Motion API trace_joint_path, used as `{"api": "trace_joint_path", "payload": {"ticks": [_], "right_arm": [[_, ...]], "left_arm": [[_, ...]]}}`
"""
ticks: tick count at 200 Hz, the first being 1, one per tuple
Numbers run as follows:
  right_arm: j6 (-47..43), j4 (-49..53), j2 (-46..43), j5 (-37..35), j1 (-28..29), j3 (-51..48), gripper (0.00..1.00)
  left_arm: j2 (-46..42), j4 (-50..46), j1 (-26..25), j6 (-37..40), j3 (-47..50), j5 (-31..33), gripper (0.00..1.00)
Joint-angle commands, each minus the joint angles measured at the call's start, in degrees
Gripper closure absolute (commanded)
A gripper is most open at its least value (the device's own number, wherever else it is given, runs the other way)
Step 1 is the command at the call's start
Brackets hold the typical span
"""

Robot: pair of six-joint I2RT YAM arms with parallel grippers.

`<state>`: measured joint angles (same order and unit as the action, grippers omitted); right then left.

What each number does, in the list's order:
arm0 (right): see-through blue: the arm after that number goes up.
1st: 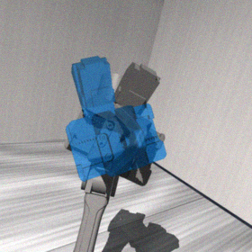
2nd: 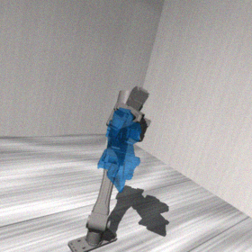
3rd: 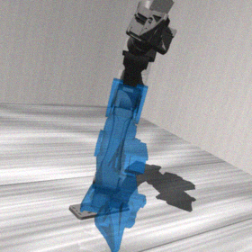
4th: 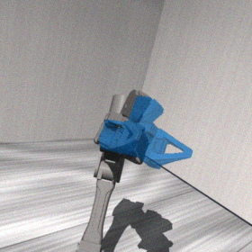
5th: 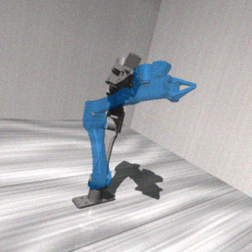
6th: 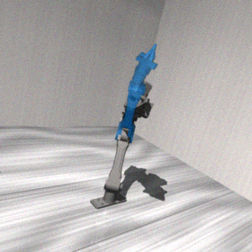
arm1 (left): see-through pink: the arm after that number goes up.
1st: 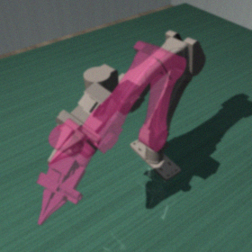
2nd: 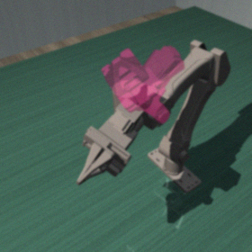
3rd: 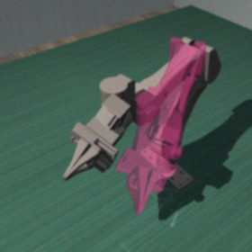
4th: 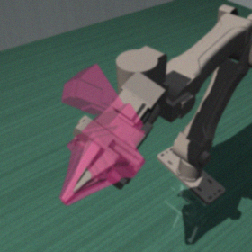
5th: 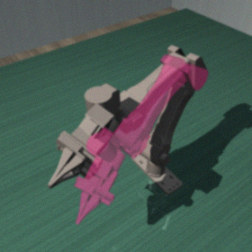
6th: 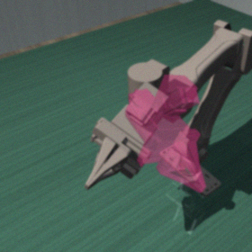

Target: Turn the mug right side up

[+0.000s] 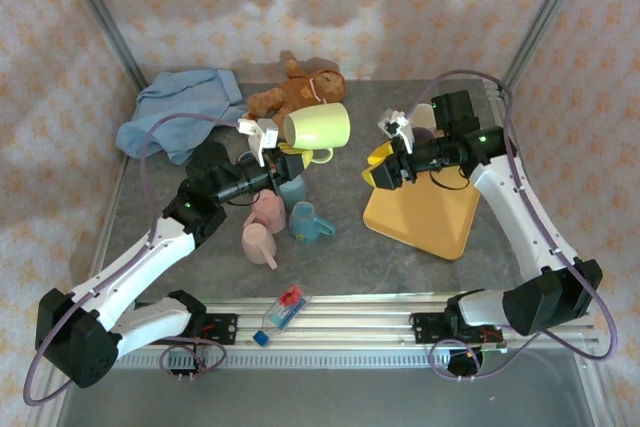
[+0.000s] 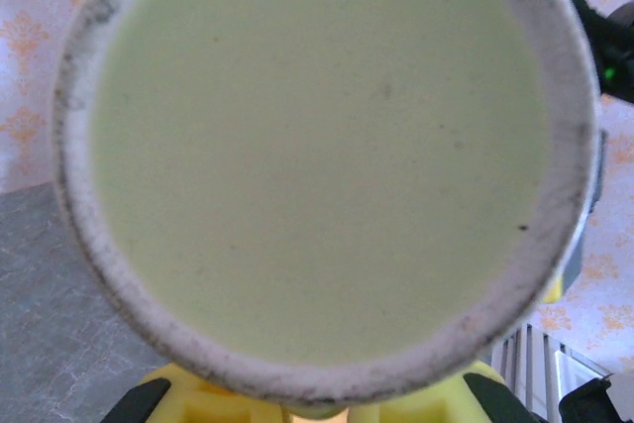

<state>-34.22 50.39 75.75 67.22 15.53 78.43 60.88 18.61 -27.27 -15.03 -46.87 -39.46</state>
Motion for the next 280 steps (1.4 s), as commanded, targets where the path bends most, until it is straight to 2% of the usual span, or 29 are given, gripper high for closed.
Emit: {"api": "trace_joint_path", "payload": {"ticks": [1, 25, 61, 92, 129, 173, 216, 251, 280], "right_arm": [[18.9, -18.9, -3.4, 2.9, -0.3, -3.8, 0.43], [27.6, -25.4, -4.2, 2.1, -0.3, -5.3, 0.44], [32.8, -36.6, -6.7, 3.9, 1.9, -11.0, 0.44], [45.6, -54.1, -7.6, 4.0, 2.3, -17.3, 0.42], [45.3, -58.0, -9.4, 5.6, 3.8, -19.7, 0.41], [41.0, -58.0, -10.3, 10.4, 6.1, -19.9, 0.45], [40.7, -58.6, -9.8, 10.4, 6.6, -18.8, 0.5], [46.6, -65.0, -9.3, 7.6, 6.8, -20.0, 0.51], [56.8, -78.9, -8.9, 4.8, 7.1, -23.2, 0.5]], "left_arm": [[-2.1, 8.4, 0.0, -1.8, -3.6, -1.8, 1.0], [-2.3, 9.1, -0.7, -3.6, -4.2, -1.7, 1.0], [-1.4, 10.9, -2.4, -5.5, -4.8, -1.1, 1.0], [-0.5, 11.0, -3.8, -5.7, -5.8, -1.0, 1.0], [0.0, 11.4, -4.1, -6.1, -6.2, -0.8, 1.0], [0.7, 12.0, -4.2, -6.2, -6.9, -0.7, 1.0], [1.6, 13.7, -4.4, -8.4, -7.5, -0.8, 1.0], [1.7, 15.2, -4.8, -10.4, -7.7, -0.8, 1.0], [1.7, 15.1, -5.5, -10.7, -7.9, -0.6, 1.0]]}}
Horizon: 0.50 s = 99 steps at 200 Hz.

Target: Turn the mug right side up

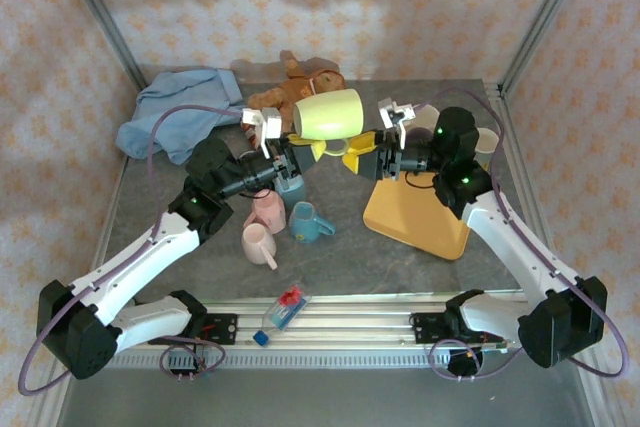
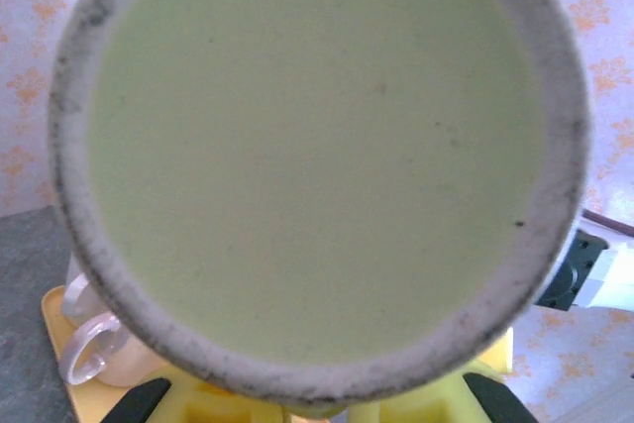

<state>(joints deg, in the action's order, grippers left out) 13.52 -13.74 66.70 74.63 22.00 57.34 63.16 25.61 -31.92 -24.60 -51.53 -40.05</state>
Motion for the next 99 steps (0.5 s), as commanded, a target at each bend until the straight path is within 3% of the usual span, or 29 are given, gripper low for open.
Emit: {"api": "trace_joint_path", "payload": {"ticks": [1, 52, 99], "right_arm": [[9.4, -15.1, 0.2, -2.8, 0.7, -2.1, 0.5], [11.9, -18.0, 0.3, -4.5, 2.1, -2.0, 0.54], [14.9, -20.4, -0.2, -6.4, 2.3, -3.0, 0.72]], "left_arm": [[-0.6, 8.1, -0.8, -1.1, -3.3, 0.0, 1.0], [0.1, 9.2, -1.7, -1.9, -3.2, 0.4, 1.0], [0.7, 11.7, -1.9, -2.6, -2.4, 1.5, 1.0]]}}
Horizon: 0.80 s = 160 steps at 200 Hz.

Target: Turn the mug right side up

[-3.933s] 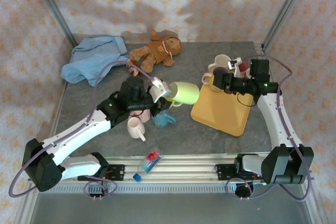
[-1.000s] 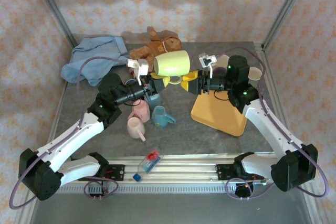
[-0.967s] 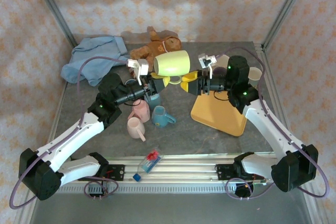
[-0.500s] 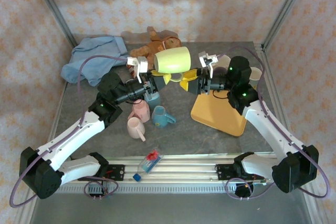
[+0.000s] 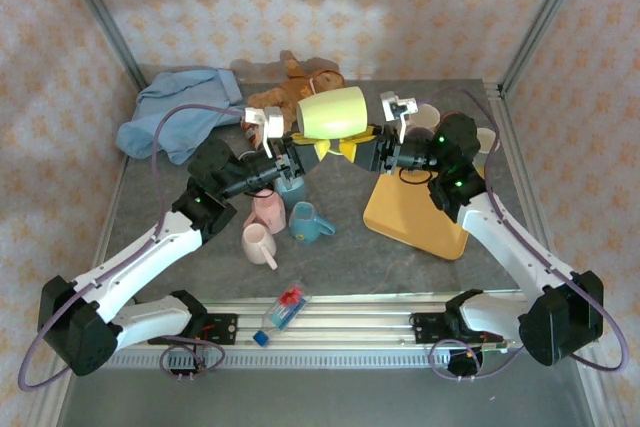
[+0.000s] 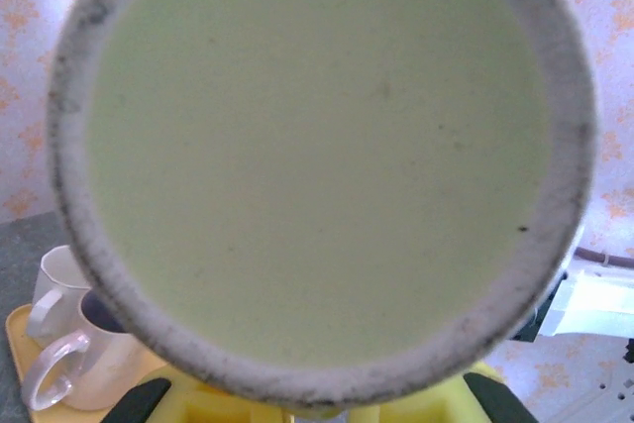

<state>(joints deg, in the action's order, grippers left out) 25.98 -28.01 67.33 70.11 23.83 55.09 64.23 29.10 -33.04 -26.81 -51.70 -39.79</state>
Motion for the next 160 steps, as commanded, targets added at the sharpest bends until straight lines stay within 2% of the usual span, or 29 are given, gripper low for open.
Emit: {"api": "trace_joint_path", "payload": {"ticks": [1, 40, 67, 83, 119, 137, 160], "right_arm": [[2.4, -6.2, -0.8, -2.0, 0.5, -0.8, 0.72], [1.9, -5.9, -1.3, -4.3, 0.4, -0.9, 0.87], [-1.4, -1.2, -2.3, -6.6, 0.4, -0.7, 0.96], [-4.0, 1.8, -3.3, -8.6, 0.5, -0.5, 1.0], [-9.8, 11.8, -5.7, -14.7, 0.5, 1.0, 1.0], [-12.3, 17.4, -6.8, -19.0, 0.3, 2.1, 1.0], [-17.0, 29.3, -8.5, -28.6, 0.3, 4.3, 1.0]], "left_arm": [[-0.3, 8.2, -0.7, -0.4, -2.2, 1.3, 1.0], [-0.5, 7.4, -0.8, 0.4, -1.0, 1.7, 1.0], [-1.3, 3.8, -0.8, 3.1, -0.6, 2.2, 1.0], [-2.1, 1.9, -0.8, 4.5, 0.1, 3.7, 0.81], [-3.6, -0.5, -0.8, 7.0, 1.7, 5.7, 0.43], [-4.3, -1.8, -0.8, 8.1, 2.3, 5.9, 0.36], [-5.8, -5.2, -0.6, 10.1, 3.0, 7.4, 0.3]]}}
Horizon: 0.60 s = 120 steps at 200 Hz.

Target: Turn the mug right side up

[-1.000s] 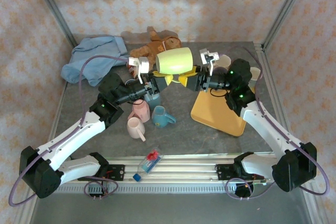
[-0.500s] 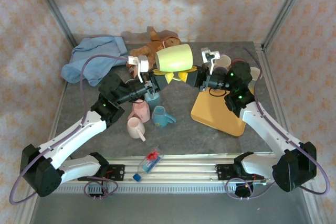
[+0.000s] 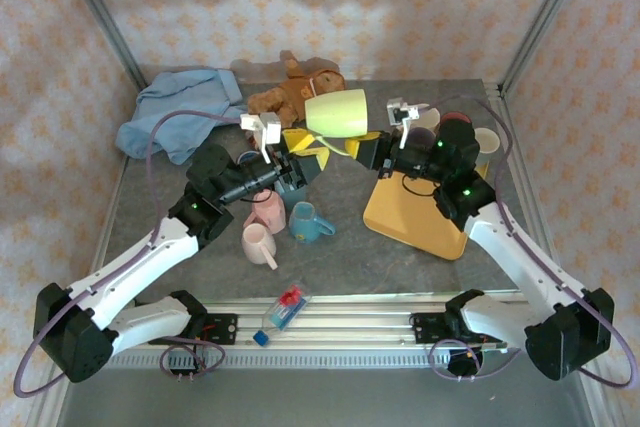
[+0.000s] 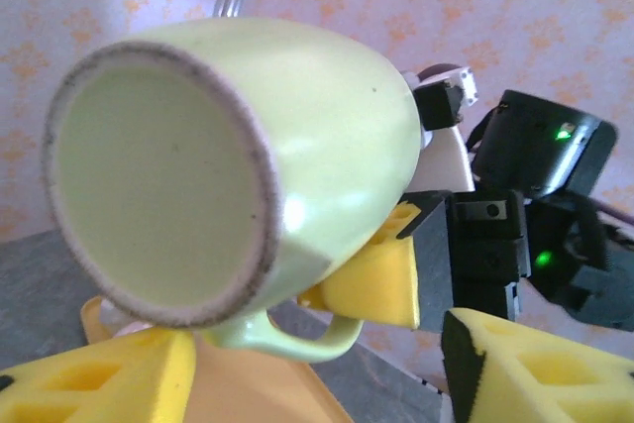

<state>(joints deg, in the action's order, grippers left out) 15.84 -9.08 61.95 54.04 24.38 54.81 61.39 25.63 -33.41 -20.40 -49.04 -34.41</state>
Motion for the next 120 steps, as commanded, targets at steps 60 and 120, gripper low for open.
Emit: {"api": "trace_joint_path", "payload": {"ticks": [60, 120], "right_arm": [[-5.5, 46.8, -1.7, -47.5, -2.4, 15.1, 1.0], [1.5, 67.8, 5.9, -67.0, -8.3, 19.6, 1.0]], "left_arm": [[-4.0, -23.7, 0.0, 12.8, -5.0, 6.6, 0.25], [-2.9, -32.8, 0.0, 18.9, -6.7, 10.1, 0.03]]}}
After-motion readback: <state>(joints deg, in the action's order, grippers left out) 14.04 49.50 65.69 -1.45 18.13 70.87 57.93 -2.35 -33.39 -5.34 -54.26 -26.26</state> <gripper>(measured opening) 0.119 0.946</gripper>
